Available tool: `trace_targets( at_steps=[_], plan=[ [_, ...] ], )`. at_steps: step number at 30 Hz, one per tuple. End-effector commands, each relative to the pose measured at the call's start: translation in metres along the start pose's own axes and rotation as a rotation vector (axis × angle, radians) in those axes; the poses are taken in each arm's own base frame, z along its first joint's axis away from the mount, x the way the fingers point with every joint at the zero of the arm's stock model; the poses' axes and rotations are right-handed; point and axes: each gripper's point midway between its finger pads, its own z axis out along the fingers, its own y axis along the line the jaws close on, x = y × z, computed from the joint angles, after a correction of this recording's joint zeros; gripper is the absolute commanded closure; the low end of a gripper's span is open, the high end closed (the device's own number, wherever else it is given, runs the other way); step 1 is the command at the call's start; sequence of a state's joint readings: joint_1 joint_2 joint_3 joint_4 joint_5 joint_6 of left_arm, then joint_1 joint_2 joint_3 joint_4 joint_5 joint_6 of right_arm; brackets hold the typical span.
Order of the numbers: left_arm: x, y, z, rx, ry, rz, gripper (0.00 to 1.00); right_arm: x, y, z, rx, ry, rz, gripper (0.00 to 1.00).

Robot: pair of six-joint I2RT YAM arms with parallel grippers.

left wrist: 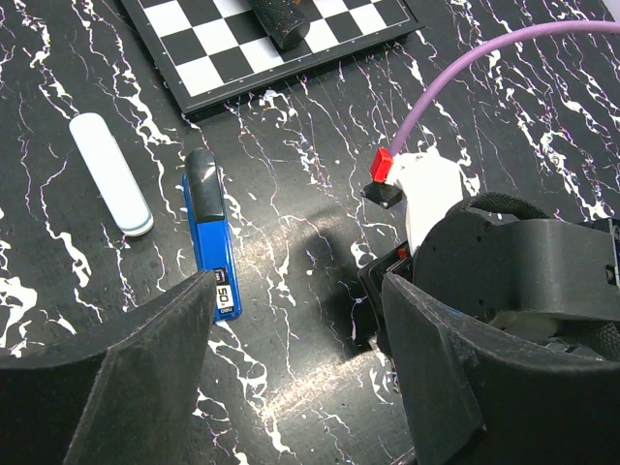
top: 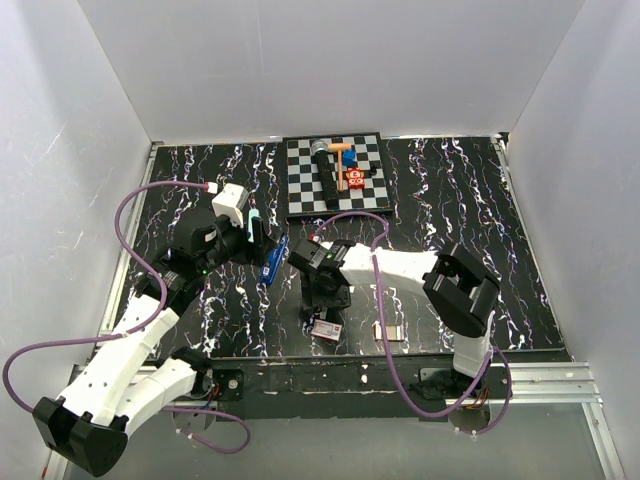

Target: Unload the staples from the stapler

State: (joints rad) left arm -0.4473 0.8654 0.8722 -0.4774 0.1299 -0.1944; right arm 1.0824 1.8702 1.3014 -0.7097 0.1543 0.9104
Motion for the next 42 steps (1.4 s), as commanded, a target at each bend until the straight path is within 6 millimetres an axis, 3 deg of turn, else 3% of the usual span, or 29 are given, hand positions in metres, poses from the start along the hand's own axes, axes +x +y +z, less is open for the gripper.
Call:
trace_targets(
  at_steps=[1, 17, 27, 36, 42],
  plan=[
    [-0.003, -0.001, -0.003, 0.001, -0.023, 0.003, 0.31, 0.001, 0.004, -0.002, 0.007, 0.006, 0.030, 0.30],
    [-0.002, -0.001, -0.002, 0.006, -0.015, 0.004, 0.31, 0.008, 0.006, 0.014, 0.016, 0.066, 0.021, 0.43],
    [0.001, -0.002, 0.001, 0.013, 0.000, 0.002, 0.30, 0.009, 0.004, 0.018, 0.013, 0.082, 0.026, 0.62],
    [0.002, -0.003, 0.002, 0.016, 0.005, 0.002, 0.30, 0.004, 0.007, 0.018, 0.014, 0.079, 0.009, 0.75],
    [0.002, -0.002, 0.002, 0.014, 0.006, 0.002, 0.30, -0.007, 0.008, 0.006, 0.013, 0.028, -0.007, 0.82]
  ],
)
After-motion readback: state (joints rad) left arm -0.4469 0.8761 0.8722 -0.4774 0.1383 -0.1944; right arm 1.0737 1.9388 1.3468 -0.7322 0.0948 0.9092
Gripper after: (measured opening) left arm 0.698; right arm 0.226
